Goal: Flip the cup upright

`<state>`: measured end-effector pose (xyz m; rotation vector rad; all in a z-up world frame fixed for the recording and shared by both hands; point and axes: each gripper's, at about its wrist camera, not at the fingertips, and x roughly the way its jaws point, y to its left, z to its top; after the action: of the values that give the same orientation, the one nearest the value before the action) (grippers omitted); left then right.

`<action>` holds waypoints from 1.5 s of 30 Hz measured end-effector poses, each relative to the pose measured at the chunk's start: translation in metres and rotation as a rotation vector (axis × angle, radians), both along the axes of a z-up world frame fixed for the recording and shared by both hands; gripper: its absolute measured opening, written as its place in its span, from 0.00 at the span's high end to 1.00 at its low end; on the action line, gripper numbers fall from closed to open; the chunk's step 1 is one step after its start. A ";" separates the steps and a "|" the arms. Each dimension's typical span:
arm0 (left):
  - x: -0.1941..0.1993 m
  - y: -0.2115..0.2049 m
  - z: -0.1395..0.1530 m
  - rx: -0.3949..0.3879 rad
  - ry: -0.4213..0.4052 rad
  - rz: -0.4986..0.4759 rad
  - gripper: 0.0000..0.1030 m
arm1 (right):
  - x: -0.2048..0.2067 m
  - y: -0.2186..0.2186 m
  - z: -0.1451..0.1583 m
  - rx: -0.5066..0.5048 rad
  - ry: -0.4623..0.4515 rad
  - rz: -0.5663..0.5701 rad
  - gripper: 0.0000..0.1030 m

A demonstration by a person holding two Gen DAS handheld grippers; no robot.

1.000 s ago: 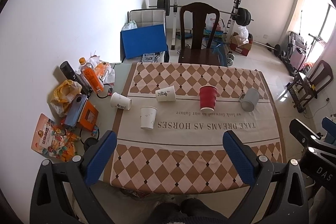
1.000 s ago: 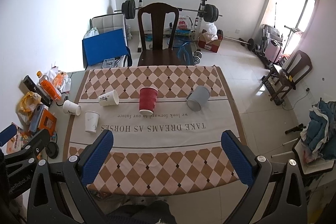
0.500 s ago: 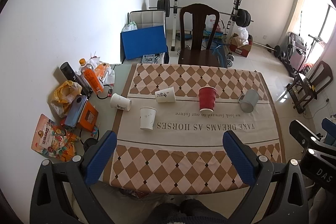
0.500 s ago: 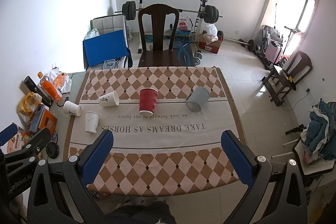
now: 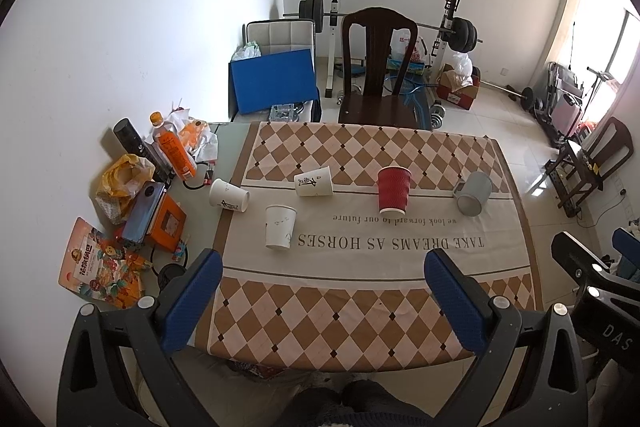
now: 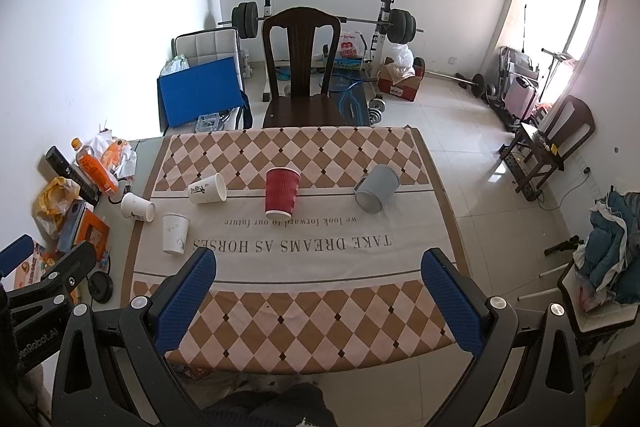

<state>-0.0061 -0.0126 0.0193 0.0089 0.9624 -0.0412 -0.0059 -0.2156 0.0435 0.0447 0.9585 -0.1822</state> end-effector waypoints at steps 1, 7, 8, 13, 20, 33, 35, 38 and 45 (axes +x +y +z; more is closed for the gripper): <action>0.000 0.000 0.001 -0.001 0.000 0.000 0.00 | 0.000 0.000 0.001 -0.001 0.000 0.000 0.00; -0.001 0.000 0.001 -0.002 -0.002 -0.001 0.00 | 0.000 0.001 -0.001 0.000 -0.002 0.001 0.00; 0.000 0.000 0.001 -0.001 -0.002 0.000 0.00 | -0.001 0.000 0.000 0.002 -0.002 0.001 0.00; 0.000 -0.002 0.003 -0.005 0.001 -0.003 0.00 | 0.000 -0.006 0.011 0.002 -0.004 -0.002 0.00; 0.005 -0.004 0.007 -0.008 0.008 -0.007 0.00 | 0.001 -0.004 0.010 0.001 -0.003 -0.004 0.00; 0.059 0.054 -0.069 0.062 0.072 0.091 0.00 | 0.044 0.014 -0.023 0.019 0.066 0.022 0.00; 0.068 0.069 -0.089 0.082 0.093 0.122 0.00 | 0.061 0.026 -0.047 0.023 0.109 0.028 0.00; 0.086 0.090 -0.120 0.099 0.148 0.175 0.00 | 0.096 0.061 -0.105 0.022 0.194 0.040 0.00; 0.130 0.132 -0.190 0.129 0.282 0.303 0.00 | 0.164 0.104 -0.210 0.006 0.340 0.109 0.06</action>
<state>0.1239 0.1190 -0.1703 -0.0248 1.2380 0.3059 0.1577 -0.1118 -0.1662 -0.0347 1.2973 -0.0874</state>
